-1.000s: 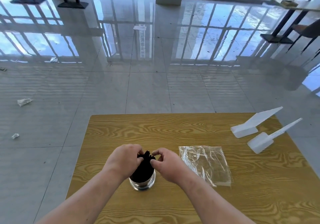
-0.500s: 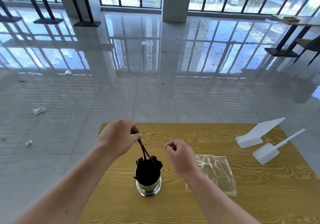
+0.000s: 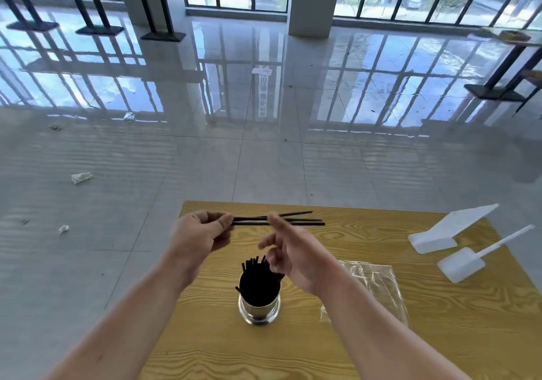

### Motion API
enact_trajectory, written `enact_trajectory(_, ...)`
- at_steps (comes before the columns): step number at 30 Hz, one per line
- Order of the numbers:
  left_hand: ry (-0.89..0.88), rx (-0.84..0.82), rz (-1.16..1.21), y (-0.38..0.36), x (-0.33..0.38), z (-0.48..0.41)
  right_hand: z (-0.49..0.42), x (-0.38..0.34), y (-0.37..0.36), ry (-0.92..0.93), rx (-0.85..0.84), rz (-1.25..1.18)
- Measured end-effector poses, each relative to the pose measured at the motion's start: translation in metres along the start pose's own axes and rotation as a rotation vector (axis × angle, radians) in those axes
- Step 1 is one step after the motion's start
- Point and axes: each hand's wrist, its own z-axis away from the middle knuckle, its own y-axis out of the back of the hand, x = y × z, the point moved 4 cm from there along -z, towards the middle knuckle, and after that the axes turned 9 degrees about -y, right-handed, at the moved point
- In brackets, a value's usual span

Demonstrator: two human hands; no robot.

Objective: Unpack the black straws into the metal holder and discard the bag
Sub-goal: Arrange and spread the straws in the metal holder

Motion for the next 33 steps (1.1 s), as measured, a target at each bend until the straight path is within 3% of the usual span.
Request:
enact_trajectory(2, 0.053, -0.050, -0.018, -0.004, -0.020, 0.005, 0.000, -0.008, 0.006, 0.028, 0.087, -0.175)
enact_trajectory(3, 0.077, -0.078, -0.022, -0.006, -0.028, 0.008, 0.001, -0.012, 0.010, 0.059, 0.157, -0.147)
enact_trajectory(6, 0.112, -0.185, -0.139, -0.010, -0.047, 0.014, 0.007, -0.025, 0.018, 0.214, 0.348, 0.228)
enact_trajectory(9, 0.065, -0.204, -0.478, -0.002, -0.059, 0.015, 0.014, -0.032, 0.023, 0.349, 0.492, 0.621)
enact_trajectory(12, -0.010, -0.207, -0.726, 0.005, -0.064, 0.014, 0.014, -0.026, 0.023, 0.392, 0.513, 0.799)
enact_trajectory(18, -0.084, -0.240, -0.905, 0.001, -0.066, 0.013, -0.005, 0.027, 0.014, 0.169, 0.359, 1.027)
enact_trajectory(24, -0.099, -0.282, -0.936, -0.007, -0.069, 0.016, -0.006, 0.044, 0.051, 0.143, 0.565, 0.928)
enact_trajectory(29, -0.112, -0.340, -0.967, -0.021, -0.071, 0.022, -0.016, 0.068, 0.060, -0.080, 0.469, 0.896)
enact_trajectory(33, -0.113, -0.381, -0.973, -0.026, -0.071, 0.025, -0.023, 0.070, 0.054, -0.019, 0.502, 0.970)
